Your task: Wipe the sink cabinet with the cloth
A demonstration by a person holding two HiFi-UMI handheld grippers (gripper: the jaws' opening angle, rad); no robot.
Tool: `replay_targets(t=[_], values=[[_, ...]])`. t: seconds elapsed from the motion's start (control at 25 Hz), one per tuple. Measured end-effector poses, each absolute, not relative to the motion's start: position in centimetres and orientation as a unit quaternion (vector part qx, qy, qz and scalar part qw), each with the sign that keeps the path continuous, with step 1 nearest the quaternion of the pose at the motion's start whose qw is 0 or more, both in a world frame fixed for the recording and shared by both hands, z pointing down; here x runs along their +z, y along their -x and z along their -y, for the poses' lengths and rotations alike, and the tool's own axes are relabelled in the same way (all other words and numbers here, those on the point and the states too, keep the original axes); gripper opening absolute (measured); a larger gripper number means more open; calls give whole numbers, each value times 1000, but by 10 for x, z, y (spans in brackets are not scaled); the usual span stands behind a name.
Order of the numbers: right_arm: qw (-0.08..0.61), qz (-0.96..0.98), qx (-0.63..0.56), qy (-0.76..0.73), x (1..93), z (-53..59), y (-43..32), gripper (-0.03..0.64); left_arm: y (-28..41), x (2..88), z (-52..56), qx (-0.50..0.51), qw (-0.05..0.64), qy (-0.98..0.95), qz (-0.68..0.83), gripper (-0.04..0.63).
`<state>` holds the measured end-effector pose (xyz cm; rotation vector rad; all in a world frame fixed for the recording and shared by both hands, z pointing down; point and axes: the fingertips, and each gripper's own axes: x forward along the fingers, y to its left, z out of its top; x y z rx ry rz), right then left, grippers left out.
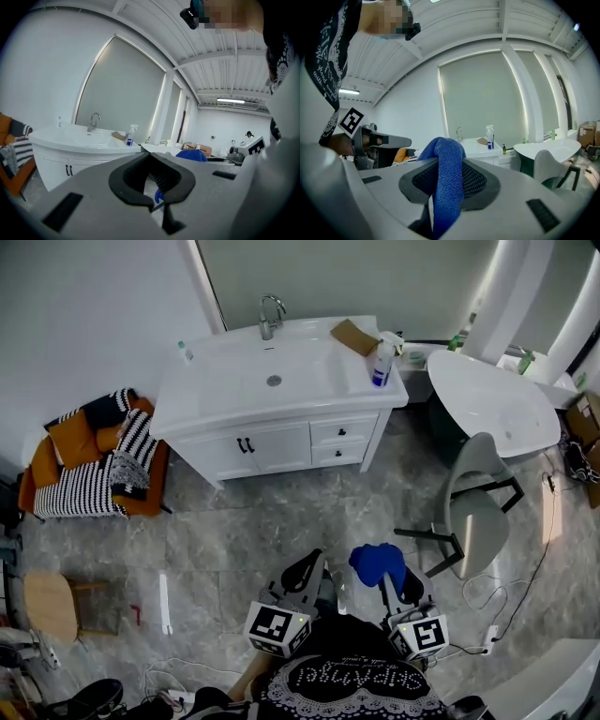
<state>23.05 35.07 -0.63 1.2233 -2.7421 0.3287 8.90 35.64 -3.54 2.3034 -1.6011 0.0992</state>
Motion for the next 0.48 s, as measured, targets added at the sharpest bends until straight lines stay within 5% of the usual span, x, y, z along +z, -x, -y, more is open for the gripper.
replay_targets(t=[0.48], values=[[59, 892, 114, -433, -27, -271, -203, 106, -64, -50, -272, 43, 163, -826, 539, 5]])
